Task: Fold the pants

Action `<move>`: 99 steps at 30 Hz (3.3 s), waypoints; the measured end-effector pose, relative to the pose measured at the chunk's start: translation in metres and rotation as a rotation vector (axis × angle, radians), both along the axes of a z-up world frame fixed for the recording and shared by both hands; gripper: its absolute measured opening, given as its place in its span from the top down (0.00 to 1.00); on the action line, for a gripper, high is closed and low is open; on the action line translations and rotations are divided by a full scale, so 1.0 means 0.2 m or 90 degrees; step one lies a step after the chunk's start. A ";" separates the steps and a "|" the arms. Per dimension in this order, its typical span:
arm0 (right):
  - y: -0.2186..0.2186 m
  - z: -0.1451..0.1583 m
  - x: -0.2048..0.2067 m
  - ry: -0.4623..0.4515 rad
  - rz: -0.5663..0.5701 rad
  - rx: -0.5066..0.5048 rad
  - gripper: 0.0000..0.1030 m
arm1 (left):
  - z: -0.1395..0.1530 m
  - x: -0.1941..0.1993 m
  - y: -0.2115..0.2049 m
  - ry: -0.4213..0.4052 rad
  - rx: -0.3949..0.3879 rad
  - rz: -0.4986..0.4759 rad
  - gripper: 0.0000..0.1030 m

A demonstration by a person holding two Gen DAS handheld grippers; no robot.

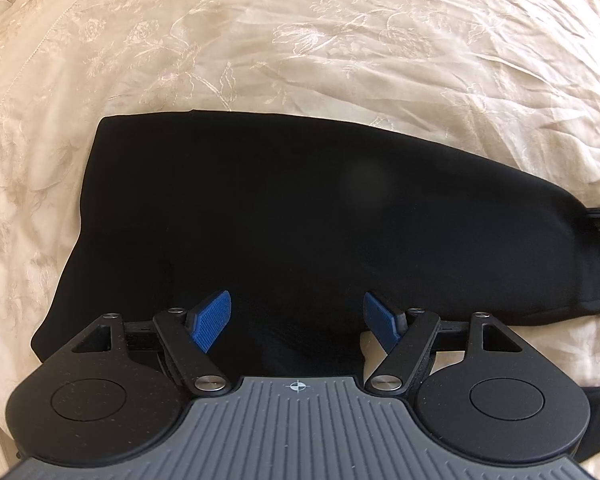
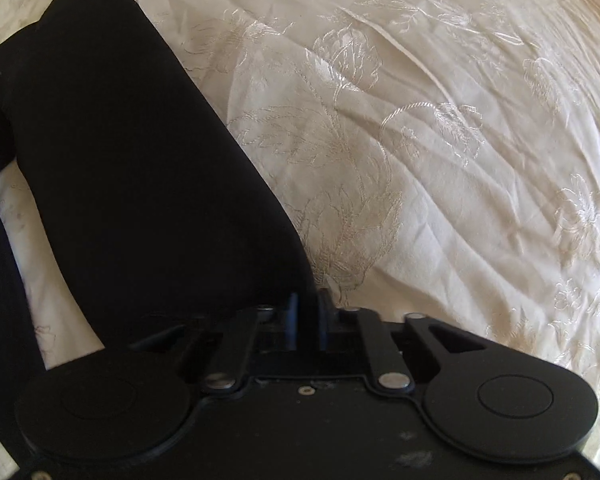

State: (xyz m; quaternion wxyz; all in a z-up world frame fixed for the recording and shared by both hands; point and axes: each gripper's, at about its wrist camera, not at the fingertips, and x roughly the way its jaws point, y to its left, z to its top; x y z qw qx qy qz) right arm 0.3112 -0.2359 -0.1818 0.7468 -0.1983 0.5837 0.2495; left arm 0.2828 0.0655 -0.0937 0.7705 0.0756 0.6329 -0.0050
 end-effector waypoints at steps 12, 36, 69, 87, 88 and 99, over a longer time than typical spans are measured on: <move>0.08 0.20 -0.56 -0.096 -0.109 0.044 0.95 | 0.00 0.30 -0.19 -0.004 -0.133 0.012 0.30; -0.16 0.29 -0.70 -0.177 -0.600 0.144 0.69 | -0.32 0.10 -0.30 0.031 -0.133 -0.026 0.81; -0.64 0.46 -1.15 -0.217 -0.977 0.205 0.96 | 0.15 -0.29 -0.09 -0.089 -0.184 -0.036 0.90; -0.47 0.14 -1.70 -0.109 -1.006 0.198 0.93 | 0.00 -0.92 -0.09 -0.068 -0.062 -0.109 0.91; -0.48 0.13 -1.72 -0.106 -1.004 0.207 0.91 | -0.02 -0.93 -0.09 -0.064 -0.059 -0.106 0.91; -0.66 0.08 -1.95 -0.120 -1.086 0.292 0.73 | -0.09 -0.97 -0.07 -0.053 -0.052 -0.065 0.91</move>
